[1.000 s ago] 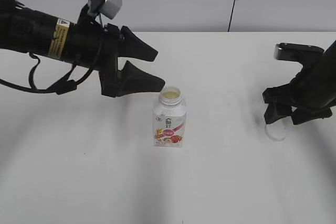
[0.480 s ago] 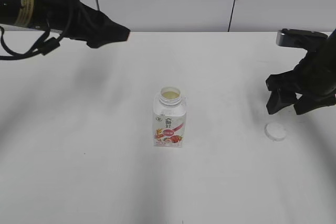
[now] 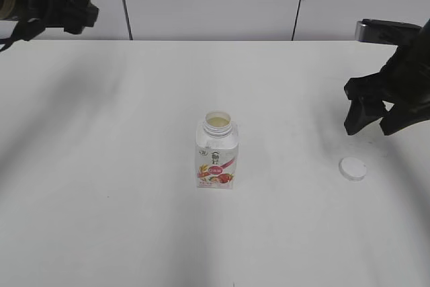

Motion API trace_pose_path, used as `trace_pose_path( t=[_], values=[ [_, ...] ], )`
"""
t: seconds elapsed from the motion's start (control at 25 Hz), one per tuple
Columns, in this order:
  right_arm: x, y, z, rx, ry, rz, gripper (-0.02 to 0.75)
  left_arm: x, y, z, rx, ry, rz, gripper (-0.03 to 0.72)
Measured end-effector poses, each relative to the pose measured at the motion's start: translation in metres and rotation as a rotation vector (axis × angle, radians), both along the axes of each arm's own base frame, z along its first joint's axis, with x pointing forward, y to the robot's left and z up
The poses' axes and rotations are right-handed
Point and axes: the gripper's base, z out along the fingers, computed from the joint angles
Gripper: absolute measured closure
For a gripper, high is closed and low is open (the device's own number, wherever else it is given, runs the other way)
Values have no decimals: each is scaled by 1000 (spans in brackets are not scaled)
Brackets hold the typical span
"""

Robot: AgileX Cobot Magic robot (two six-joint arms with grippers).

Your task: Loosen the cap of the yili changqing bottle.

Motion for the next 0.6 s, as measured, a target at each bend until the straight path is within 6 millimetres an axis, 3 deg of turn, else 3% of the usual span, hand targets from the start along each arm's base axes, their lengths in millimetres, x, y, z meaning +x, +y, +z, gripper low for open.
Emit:
trace_pose_path(
  t=[0.16,0.36,0.6],
  values=[
    [1,0,7,-3,21,16,227,3,18,3,1,-36,224,120],
    [3,1,14,0,33,27,227,-1,28,-3,-1,35,354,119],
    [8,1,27,-5,13,39,227,-11,21,-15,-36,199,378,119]
  ],
)
